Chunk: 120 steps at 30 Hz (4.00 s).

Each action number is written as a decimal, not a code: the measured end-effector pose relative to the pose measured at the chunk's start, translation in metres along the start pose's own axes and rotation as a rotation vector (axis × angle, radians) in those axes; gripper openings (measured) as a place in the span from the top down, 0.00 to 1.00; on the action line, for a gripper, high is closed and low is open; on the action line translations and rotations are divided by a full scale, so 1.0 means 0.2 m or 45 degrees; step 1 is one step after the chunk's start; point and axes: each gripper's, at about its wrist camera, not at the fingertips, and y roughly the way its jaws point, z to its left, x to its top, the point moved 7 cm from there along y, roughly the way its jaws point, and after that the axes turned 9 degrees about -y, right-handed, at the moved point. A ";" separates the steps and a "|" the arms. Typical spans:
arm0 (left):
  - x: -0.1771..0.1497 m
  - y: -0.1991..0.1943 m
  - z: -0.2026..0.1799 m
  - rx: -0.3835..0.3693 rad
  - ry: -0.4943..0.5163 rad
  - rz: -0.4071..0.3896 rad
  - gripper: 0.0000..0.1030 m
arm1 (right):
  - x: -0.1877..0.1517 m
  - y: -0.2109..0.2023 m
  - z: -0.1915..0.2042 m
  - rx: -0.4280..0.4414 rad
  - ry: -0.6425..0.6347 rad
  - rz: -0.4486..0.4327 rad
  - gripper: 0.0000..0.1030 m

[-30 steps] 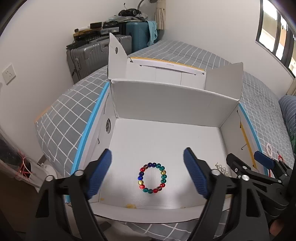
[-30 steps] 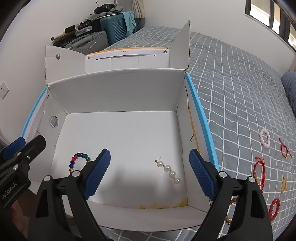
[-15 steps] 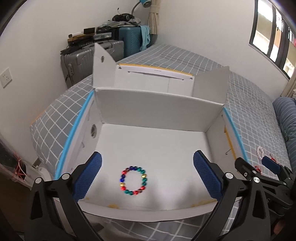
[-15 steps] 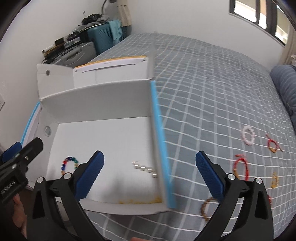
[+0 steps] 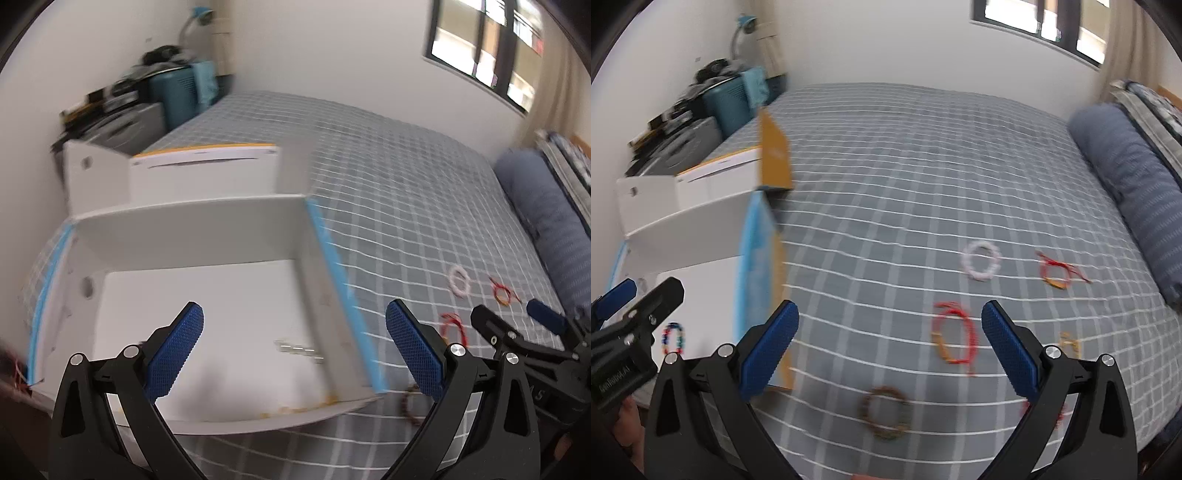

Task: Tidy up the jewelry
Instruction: 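Move both open tools back over the bracelets on the bed, then grasp the red cord bracelet with the left tool while the right tool grasps the amber bracelet, then carry the red cord and amber bracelets with both tools into the white box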

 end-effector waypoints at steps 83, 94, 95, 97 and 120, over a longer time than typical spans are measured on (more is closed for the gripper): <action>-0.62 0.68 -1.13 -0.200 0.315 0.398 0.89 | -0.65 0.50 -1.12 -0.051 0.298 0.326 0.87; -0.56 0.59 -1.13 -0.217 0.303 0.327 0.89 | -0.59 0.42 -1.11 -0.080 0.280 0.252 0.87; -0.55 0.58 -1.12 -0.216 0.300 0.321 0.89 | -0.58 0.41 -1.11 -0.080 0.279 0.245 0.87; -0.54 0.57 -1.12 -0.216 0.299 0.307 0.89 | -0.57 0.39 -1.11 -0.083 0.276 0.229 0.87; -0.35 0.32 -0.99 -0.223 0.257 0.142 0.89 | -0.40 0.17 -0.97 -0.133 0.210 0.060 0.87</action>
